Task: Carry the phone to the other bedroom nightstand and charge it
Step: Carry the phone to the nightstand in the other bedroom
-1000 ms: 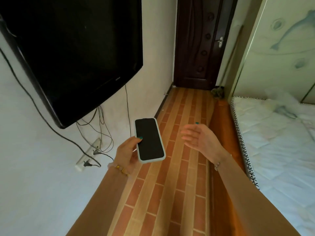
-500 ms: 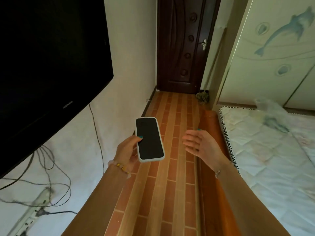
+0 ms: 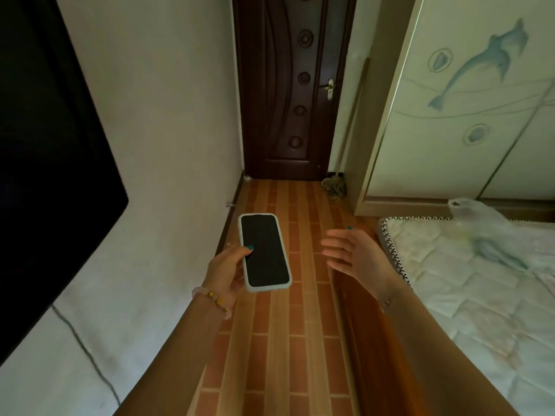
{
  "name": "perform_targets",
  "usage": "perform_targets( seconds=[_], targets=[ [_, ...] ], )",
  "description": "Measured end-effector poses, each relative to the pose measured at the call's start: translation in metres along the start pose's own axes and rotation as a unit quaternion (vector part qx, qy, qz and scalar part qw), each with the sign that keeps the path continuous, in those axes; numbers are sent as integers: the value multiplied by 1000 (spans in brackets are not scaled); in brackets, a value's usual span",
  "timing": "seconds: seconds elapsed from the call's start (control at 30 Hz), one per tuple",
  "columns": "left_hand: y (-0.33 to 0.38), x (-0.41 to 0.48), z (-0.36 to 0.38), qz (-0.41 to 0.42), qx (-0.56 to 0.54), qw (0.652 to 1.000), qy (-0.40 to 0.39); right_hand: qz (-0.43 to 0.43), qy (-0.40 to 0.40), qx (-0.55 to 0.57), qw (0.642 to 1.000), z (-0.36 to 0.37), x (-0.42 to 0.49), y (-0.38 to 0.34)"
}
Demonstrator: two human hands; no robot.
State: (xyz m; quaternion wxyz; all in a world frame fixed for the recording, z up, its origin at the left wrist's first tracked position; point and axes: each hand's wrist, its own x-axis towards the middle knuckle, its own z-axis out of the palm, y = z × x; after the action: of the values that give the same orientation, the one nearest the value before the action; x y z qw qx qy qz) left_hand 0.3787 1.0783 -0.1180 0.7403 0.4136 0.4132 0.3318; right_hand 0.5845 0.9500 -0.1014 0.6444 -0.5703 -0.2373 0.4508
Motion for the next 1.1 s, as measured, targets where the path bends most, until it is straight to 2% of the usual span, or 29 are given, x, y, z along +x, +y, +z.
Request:
perform_targets(
  seconds=[0.3,0.57,0.8,1.1],
  targets=[
    [58,162,38,-9,-18,999,-41,-12,39,19,999,-10,145,-39],
    [86,306,75,-13,-2,999,-30,-8,33,12,999,-23,301,-61],
    [139,440,130,-4,-4,1000,-27,-4,47,8,999,-35,455,-100],
    [169,588,187,-34,-14,998,-45,-21,82,17,996,-75,590,-143]
  ],
)
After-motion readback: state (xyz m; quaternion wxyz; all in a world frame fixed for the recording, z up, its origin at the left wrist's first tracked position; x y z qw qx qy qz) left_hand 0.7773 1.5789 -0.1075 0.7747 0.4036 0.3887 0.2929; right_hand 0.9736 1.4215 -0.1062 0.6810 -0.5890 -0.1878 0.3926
